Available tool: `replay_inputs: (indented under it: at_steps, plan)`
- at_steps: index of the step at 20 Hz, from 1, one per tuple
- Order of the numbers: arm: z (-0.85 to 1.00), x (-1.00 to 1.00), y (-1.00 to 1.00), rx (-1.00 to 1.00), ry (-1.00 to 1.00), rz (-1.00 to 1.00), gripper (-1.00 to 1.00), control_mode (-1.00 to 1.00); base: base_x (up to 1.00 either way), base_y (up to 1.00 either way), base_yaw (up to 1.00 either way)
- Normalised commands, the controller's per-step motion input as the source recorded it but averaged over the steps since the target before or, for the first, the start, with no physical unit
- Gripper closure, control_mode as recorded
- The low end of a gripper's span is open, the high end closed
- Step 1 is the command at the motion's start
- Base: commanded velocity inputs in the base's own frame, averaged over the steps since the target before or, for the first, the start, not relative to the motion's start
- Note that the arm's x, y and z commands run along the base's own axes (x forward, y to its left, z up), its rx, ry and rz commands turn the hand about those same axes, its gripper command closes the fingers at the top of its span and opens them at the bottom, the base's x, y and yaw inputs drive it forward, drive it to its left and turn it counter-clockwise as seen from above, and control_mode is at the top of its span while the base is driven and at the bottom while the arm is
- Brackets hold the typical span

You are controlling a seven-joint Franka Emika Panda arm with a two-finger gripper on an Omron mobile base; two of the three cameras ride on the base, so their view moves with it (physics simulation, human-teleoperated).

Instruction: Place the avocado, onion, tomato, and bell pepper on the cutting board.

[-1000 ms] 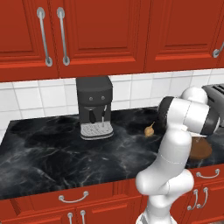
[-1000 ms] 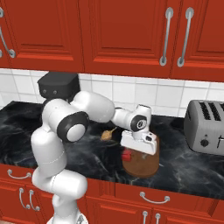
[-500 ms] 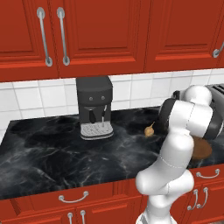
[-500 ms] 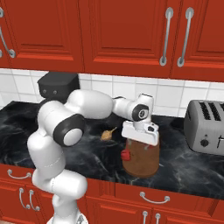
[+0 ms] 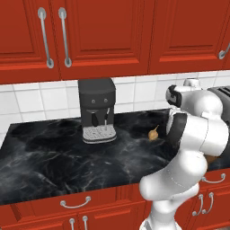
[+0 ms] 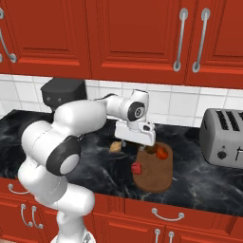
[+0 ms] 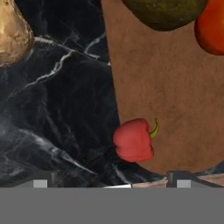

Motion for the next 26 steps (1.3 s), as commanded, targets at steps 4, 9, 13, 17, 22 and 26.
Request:
replay_inputs:
  at_steps: [4,9,13,17,22,26]
  plan:
    - [0.19,0.00,0.92,-0.06,0.00,0.07,-1.00,-1.00,0.00,0.00,0.00]
    - [0.03,0.11,0.70,-0.01,0.00,0.03,-1.00,-1.00,0.00,0.00,0.00]
    - [0.00,0.33,0.14,0.04,0.00,0.04,-1.00,-1.00,0.00,0.00,0.00]
    - [-0.04,0.57,0.10,0.04,-0.03,0.03,-1.00,-1.00,0.00,0.00,0.00]
    - [-0.10,0.45,0.16,0.02,-0.06,0.01,-1.00,-1.00,0.00,0.00,0.00]
    - [-0.29,0.25,0.07,0.00,-0.06,0.00,-1.00,-1.00,0.00,0.00,0.00]
